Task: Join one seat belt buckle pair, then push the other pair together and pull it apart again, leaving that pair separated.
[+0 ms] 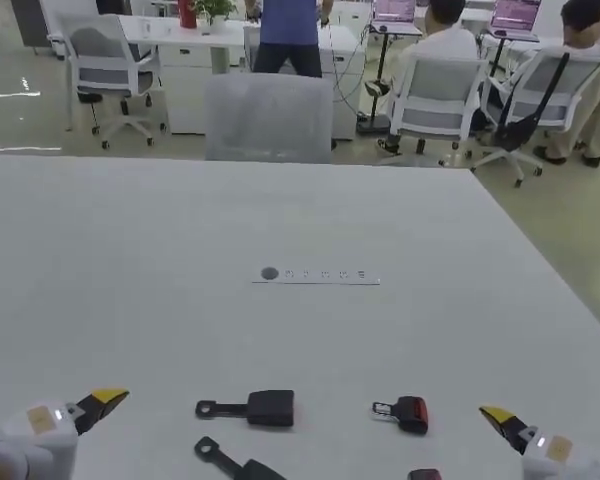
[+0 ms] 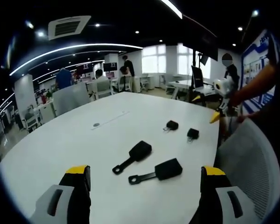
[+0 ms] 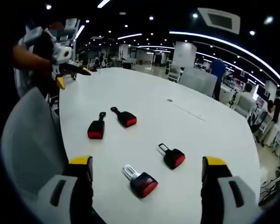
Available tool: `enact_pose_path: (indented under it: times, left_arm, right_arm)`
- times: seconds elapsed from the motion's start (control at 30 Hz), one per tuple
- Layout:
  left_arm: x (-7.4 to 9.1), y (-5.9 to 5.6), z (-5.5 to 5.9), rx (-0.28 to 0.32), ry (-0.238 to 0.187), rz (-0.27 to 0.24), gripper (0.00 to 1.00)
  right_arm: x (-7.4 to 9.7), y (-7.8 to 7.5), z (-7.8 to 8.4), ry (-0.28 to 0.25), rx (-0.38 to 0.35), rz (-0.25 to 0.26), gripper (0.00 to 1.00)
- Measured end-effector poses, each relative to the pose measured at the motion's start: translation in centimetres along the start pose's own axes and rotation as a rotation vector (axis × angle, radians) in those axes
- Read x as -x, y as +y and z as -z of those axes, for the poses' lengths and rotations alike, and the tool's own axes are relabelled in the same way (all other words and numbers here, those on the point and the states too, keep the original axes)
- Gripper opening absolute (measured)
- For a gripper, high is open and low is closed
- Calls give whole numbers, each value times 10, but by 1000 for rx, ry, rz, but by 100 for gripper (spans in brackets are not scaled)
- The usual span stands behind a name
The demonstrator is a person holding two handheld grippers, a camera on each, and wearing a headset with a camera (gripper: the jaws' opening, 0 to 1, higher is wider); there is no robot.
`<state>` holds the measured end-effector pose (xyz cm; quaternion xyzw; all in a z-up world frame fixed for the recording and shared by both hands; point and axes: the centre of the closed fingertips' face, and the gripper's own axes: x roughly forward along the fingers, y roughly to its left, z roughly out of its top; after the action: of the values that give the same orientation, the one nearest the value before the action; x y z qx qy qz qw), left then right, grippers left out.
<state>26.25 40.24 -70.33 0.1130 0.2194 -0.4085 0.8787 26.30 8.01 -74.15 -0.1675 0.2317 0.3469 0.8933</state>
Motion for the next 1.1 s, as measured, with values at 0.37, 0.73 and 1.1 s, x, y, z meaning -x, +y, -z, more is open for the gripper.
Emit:
enact_pose_path:
  times: [0.37,0.73,1.1]
  left_arm:
    - [-16,-9,11,-16,48,43,100]
    - [-40,-24,20,-35,95,102,100]
    - [-60,-31,34,-88,160,187,96]
  right_arm:
    - [-4,0,14,47,-1,-56,97]
    - [-15,0,23,94,17,-125,94]
    - [-32,4,34,146,53,-222,89]
